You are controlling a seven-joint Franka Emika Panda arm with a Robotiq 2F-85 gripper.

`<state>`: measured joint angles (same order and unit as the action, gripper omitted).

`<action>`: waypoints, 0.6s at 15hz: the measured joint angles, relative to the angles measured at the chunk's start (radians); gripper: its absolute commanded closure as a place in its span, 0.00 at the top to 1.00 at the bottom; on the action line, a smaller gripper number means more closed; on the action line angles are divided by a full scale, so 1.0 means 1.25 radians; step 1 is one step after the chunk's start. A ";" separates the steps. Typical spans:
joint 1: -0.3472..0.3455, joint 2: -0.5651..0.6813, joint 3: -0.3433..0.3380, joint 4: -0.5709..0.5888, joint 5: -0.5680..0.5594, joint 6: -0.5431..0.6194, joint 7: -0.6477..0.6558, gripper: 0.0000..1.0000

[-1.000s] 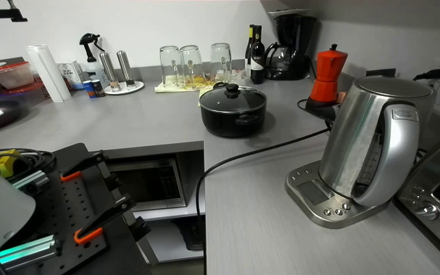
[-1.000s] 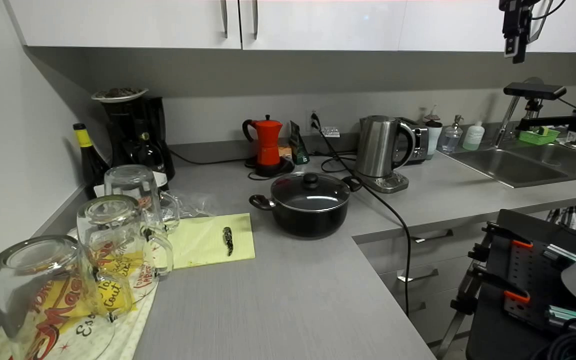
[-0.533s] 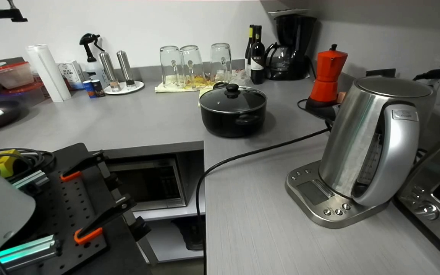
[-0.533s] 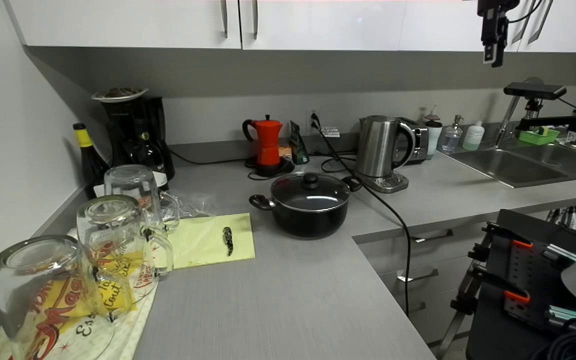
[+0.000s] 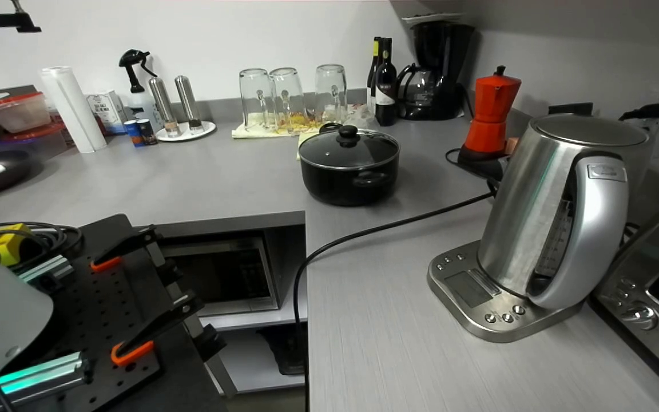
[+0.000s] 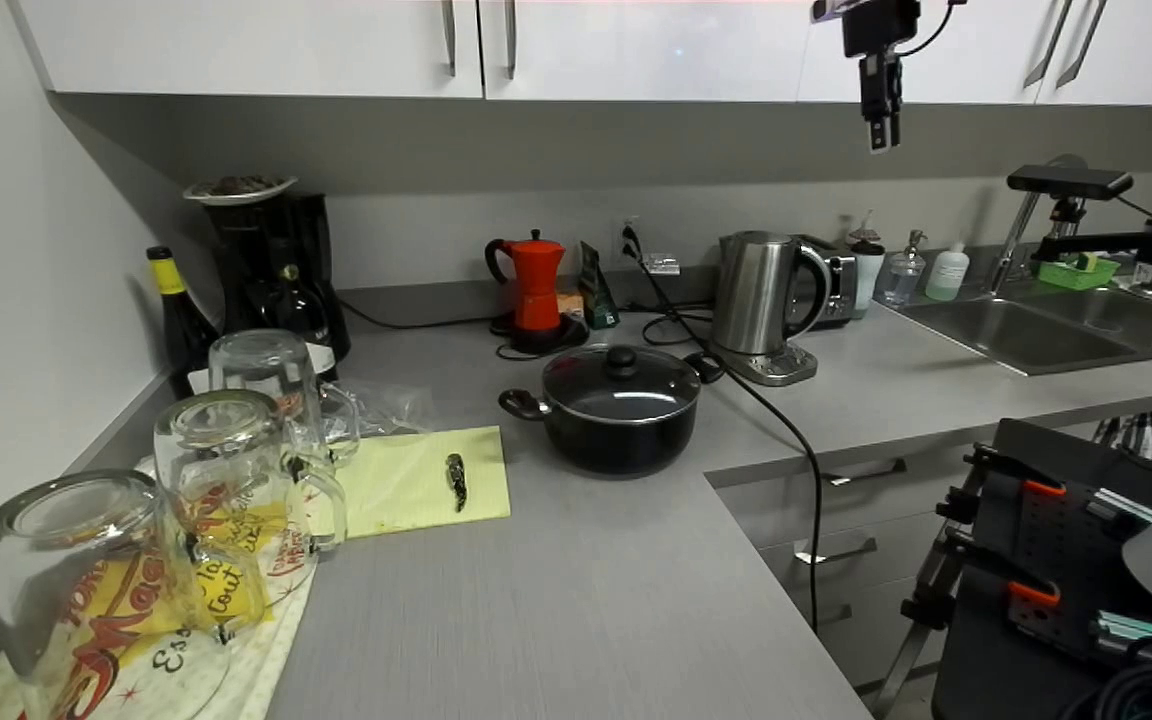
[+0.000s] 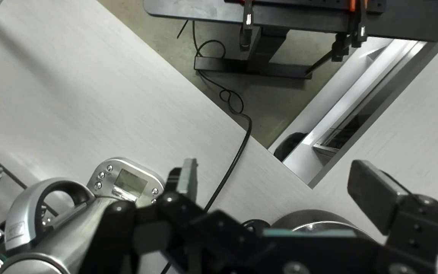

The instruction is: Take the lid off of the pot

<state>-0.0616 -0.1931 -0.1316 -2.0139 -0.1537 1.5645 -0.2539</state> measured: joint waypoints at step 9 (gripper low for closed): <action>0.032 0.213 0.073 0.170 -0.042 0.153 -0.067 1.00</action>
<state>-0.0212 0.0737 -0.0401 -1.8012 -0.2066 1.7554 -0.3382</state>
